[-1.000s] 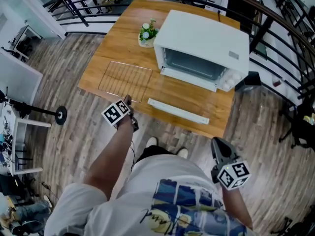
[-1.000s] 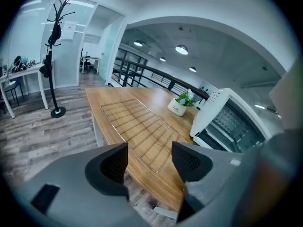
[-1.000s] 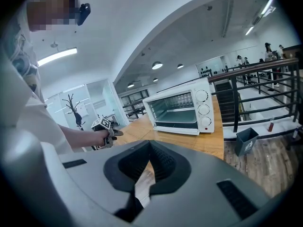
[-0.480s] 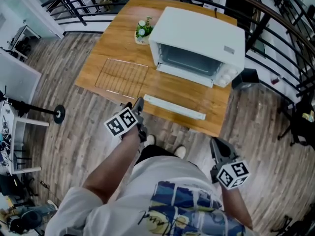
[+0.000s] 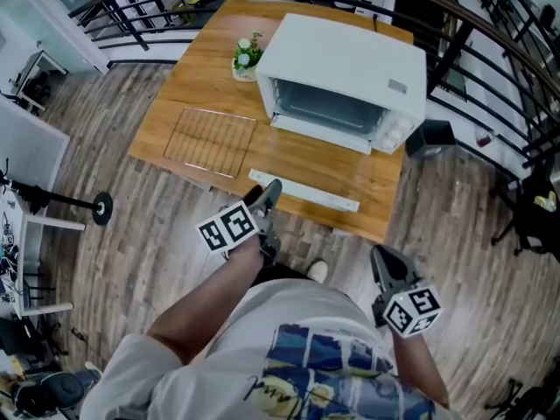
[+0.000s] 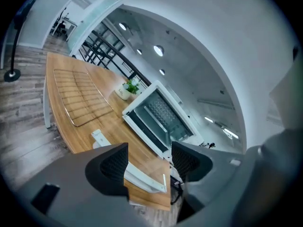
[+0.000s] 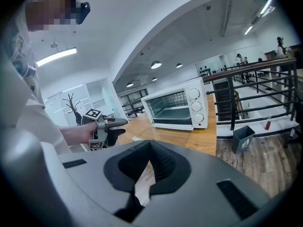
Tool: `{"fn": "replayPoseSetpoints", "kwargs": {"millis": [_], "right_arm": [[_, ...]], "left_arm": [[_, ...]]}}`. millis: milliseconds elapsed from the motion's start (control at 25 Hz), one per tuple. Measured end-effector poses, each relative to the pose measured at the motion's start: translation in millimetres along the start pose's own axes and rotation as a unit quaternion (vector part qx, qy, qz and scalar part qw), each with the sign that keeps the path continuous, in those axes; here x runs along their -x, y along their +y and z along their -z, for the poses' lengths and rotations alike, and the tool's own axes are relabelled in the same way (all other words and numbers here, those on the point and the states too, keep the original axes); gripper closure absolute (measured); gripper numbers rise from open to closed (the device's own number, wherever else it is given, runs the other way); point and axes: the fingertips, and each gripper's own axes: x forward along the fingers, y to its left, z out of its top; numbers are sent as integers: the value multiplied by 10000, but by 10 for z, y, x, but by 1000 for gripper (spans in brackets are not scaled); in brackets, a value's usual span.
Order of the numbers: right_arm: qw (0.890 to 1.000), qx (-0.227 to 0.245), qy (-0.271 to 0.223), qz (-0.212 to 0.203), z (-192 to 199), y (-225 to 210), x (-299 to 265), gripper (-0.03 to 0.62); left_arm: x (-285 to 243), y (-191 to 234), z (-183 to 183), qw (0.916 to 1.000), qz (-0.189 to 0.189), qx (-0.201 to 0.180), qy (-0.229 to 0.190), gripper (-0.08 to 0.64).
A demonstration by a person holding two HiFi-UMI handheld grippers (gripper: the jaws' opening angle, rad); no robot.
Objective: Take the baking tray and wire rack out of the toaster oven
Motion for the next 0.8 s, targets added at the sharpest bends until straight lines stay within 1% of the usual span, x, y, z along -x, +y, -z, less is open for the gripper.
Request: {"fn": "replayPoseSetpoints", "kwargs": {"millis": [160, 360, 440, 600, 680, 720, 800], "right_arm": [[9999, -25, -44, 97, -8, -41, 26, 591], [9995, -102, -102, 284, -20, -80, 41, 591], [9992, -140, -120, 352, -32, -74, 30, 591], [9980, -231, -192, 555, -73, -58, 4, 591], [9971, -282, -230, 663, -88, -51, -12, 591], [9966, -310, -250, 715, -94, -44, -20, 591], [9956, -365, -290, 818, -104, -36, -38, 591]], "left_arm": [[-135, -196, 126, 9980, 548, 292, 150, 275], [-292, -431, 196, 9921, 1133, 386, 380, 276], [-362, -500, 214, 9882, 1361, 494, 490, 279], [-552, -575, 314, 9755, 1720, 1066, 859, 281], [-657, -582, 324, 9707, 1816, 1213, 1005, 284], [-712, -574, 314, 9694, 1849, 1214, 1061, 287], [-833, -569, 268, 9685, 1950, 1047, 1138, 291]]}}
